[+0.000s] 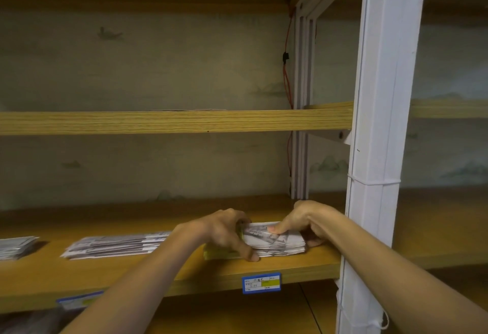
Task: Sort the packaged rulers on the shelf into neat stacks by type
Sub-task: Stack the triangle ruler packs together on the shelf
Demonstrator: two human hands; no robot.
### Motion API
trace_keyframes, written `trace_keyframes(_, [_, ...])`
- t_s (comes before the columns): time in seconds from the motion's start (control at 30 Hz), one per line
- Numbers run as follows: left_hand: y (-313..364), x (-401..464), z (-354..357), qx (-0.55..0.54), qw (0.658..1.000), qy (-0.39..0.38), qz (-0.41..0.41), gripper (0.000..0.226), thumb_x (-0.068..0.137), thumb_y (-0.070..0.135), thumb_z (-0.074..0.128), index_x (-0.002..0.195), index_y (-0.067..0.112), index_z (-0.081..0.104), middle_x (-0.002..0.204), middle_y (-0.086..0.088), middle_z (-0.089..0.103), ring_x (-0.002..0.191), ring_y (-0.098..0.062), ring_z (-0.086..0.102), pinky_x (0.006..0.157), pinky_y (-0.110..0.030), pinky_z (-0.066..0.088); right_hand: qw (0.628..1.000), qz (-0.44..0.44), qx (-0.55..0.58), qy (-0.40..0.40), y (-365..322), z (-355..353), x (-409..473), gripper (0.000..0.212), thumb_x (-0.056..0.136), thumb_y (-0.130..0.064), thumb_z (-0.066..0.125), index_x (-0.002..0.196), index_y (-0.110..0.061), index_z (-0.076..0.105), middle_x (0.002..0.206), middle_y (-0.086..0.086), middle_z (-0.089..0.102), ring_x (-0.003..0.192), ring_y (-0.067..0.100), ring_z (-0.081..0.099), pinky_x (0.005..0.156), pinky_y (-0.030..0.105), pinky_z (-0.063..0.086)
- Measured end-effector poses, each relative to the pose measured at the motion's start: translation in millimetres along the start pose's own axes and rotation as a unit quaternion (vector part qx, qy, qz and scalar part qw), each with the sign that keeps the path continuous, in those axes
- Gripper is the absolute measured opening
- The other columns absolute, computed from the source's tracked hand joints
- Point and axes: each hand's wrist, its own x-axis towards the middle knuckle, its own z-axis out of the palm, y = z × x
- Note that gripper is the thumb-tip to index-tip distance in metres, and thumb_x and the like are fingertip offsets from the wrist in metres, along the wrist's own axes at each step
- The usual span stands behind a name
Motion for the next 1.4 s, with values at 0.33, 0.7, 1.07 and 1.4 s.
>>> trace_keyframes(0.33, [-0.2,-5.0,-12.6,0.004,0.998,-0.043,-0.034,0.106,0.063,0.054,0.082,0.148,0.032,0.022,0.153,0.003,0.028,0.14,-0.025,0.028,0.112,-0.044,0.032,0.98,-0.062,-0.181,0.05,-14.0,-13.0,-11.7,0.086,0.083,-0.061,0.061,0.146,-0.012,0.03,0.143,0.015,0.042,0.117,0.031,0.055,0.094,0.038,0.054])
trace_keyframes(0.7, [0.8,-7.8,-23.2,0.077,0.99,-0.094,-0.07,0.103,0.065,0.037,0.086,0.148,0.036,0.024,0.152,0.004,0.026,0.137,-0.034,0.032,0.098,-0.046,0.047,0.923,-0.108,-0.347,-0.125,-23.3,-9.7,-6.7,0.107,0.071,-0.014,0.083,0.15,-0.041,0.015,0.158,0.003,0.015,0.138,0.042,0.029,0.098,0.052,0.048])
trace_keyframes(1.07, [1.5,-3.8,-26.7,0.112,0.988,-0.093,-0.053,0.101,0.065,0.042,0.084,0.148,0.03,0.028,0.149,0.004,0.034,0.136,-0.027,0.034,0.104,-0.044,0.043,0.915,-0.144,-0.358,-0.116,-23.6,-6.6,2.8,0.097,0.069,-0.011,0.084,0.147,-0.029,0.029,0.147,0.002,0.035,0.126,0.033,0.047,0.089,0.039,0.056])
trace_keyframes(1.4, [6.7,-4.4,-27.4,0.097,0.988,-0.1,-0.072,0.1,0.066,0.036,0.086,0.147,0.034,0.027,0.148,0.004,0.033,0.133,-0.032,0.037,0.087,-0.038,0.053,0.915,-0.149,-0.353,-0.126,-22.0,-6.5,1.6,0.078,0.071,-0.008,0.082,0.136,-0.021,0.041,0.132,0.004,0.047,0.118,0.03,0.054,0.09,0.039,0.056])
